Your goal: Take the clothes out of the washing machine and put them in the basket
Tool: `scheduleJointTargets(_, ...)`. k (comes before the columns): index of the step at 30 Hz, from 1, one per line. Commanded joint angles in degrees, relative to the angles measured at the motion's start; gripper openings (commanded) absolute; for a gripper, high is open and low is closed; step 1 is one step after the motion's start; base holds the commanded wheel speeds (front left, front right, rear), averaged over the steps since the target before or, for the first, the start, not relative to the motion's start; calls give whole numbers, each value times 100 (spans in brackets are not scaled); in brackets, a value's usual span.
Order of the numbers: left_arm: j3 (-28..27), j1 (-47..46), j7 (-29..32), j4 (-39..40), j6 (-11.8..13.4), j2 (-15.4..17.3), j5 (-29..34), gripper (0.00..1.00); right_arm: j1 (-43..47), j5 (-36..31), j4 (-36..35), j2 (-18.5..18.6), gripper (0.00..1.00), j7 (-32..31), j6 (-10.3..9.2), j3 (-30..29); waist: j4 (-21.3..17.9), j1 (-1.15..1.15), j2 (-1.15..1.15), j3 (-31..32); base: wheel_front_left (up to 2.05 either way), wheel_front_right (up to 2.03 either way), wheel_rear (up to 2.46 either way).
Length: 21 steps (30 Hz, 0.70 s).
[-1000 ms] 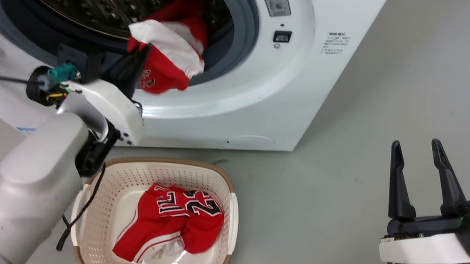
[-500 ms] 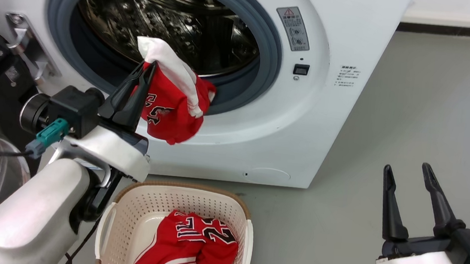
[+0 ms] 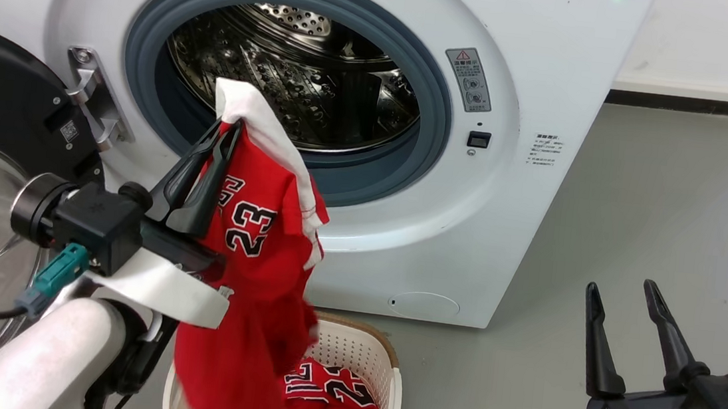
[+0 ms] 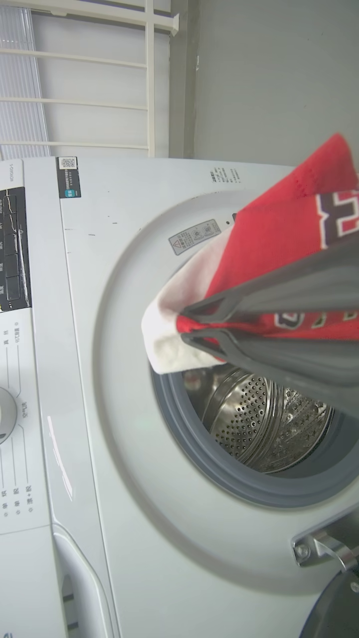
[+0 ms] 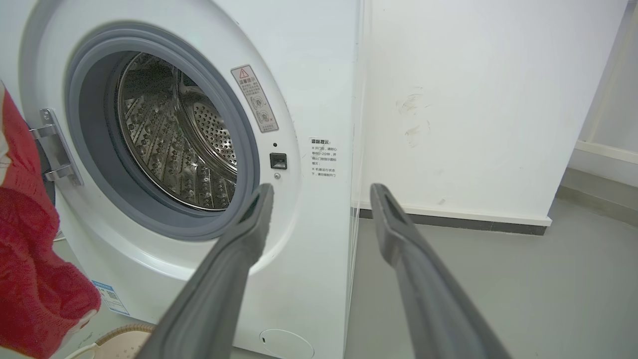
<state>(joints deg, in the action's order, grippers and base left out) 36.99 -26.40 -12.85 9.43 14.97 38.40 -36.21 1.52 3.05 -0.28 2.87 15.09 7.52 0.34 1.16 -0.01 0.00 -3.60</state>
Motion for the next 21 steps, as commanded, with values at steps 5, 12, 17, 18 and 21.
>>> scheduleJointTargets(5,18,245,96,356,162,161,60,0,112,16,6,0,100,11,-6,12,35,1,0,56,0,0,0)
scheduleJointTargets(12,174,586,201,478,176,237,-23,0,52,28,-32,0,100,11,-6,27,26,1,0,-62,0,0,0)
scheduleJointTargets(17,441,784,211,148,-25,98,-124,0,-97,12,-74,0,100,11,-6,9,-28,1,0,-343,0,0,0)
scheduleJointTargets(18,514,821,225,21,-87,72,-138,0,-136,-3,-80,0,100,11,-6,9,-47,1,0,-419,0,0,0)
scheduleJointTargets(21,692,853,175,-501,-289,-88,-194,0,-295,-24,-111,-1,100,11,-6,16,-134,1,0,-683,0,0,0)
